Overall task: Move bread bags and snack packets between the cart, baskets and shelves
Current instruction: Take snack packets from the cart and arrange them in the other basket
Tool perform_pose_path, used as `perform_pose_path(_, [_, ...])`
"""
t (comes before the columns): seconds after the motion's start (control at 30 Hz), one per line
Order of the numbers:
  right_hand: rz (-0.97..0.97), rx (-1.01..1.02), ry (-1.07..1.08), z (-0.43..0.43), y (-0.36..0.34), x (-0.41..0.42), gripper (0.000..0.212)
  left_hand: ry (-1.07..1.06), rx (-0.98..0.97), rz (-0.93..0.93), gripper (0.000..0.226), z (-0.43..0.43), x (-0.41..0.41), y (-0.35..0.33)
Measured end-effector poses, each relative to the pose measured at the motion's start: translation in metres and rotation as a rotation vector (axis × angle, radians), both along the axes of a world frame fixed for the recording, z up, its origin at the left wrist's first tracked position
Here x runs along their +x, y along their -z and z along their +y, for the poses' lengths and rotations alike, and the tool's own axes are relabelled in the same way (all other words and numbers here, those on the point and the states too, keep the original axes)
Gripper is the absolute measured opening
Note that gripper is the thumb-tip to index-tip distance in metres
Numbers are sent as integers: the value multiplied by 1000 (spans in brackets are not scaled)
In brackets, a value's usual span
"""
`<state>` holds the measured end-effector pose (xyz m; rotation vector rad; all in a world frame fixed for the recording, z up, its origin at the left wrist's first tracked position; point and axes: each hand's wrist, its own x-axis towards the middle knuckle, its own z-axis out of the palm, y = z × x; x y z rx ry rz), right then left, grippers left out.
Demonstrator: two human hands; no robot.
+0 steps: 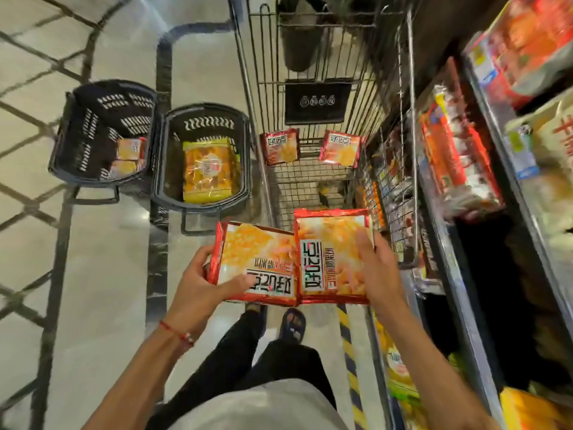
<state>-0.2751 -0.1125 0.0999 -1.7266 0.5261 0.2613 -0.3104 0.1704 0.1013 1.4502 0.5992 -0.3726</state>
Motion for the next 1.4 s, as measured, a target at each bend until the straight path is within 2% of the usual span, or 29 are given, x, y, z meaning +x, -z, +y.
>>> perform_pose_path(0.07, [15,-26,-50,17,0,-4,36,-32,-22,6,96,19,-20,1])
perform_pose_path(0.23, [34,-62,-107,83,0,-3,32,-134,-69,-3,73,79,-50,6])
perform_pose_path(0.37, [33,-49,-152,155,-3,3,32,-250,-50,-33,83,151,-51,11])
perform_pose_path(0.5, [-9,-145,-124,240,-4,4,35,-297,-17,-85,52,238,-41,12])
perform_pose_path(0.57, [21,-133,-120,283,0,3,51,-298,-19,-105,46,281,-38,14])
perform_pose_path(0.6, [38,-130,-128,304,0,2,55,-300,-14,-122,48,301,-35,14])
perform_pose_path(0.7, [36,-115,-150,360,0,4,35,-314,-54,-105,54,353,-22,12])
perform_pose_path(0.73, [48,-121,-152,378,-1,6,37,-310,-73,-90,53,368,-17,13])
perform_pose_path(0.83, [71,-81,-151,421,4,22,62,-288,-110,-75,63,404,8,16])
perform_pose_path(0.87, [81,-54,-138,433,6,32,60,-289,-111,-74,60,415,18,19])
perform_pose_path(0.97, [93,-8,-124,464,9,67,36,-279,-119,-20,51,445,53,29])
perform_pose_path(1.03, [105,31,-151,484,11,93,35,-271,-154,63,57,465,81,34])
perform_pose_path(1.17, [135,92,-187,520,27,155,39,-243,-236,174,47,503,144,36])
perform_pose_path(1.27, [154,85,-222,549,28,202,43,-211,-241,181,71,529,189,38])
perform_pose_path(1.4, [186,113,-244,576,33,265,43,-225,-153,207,86,565,247,55])
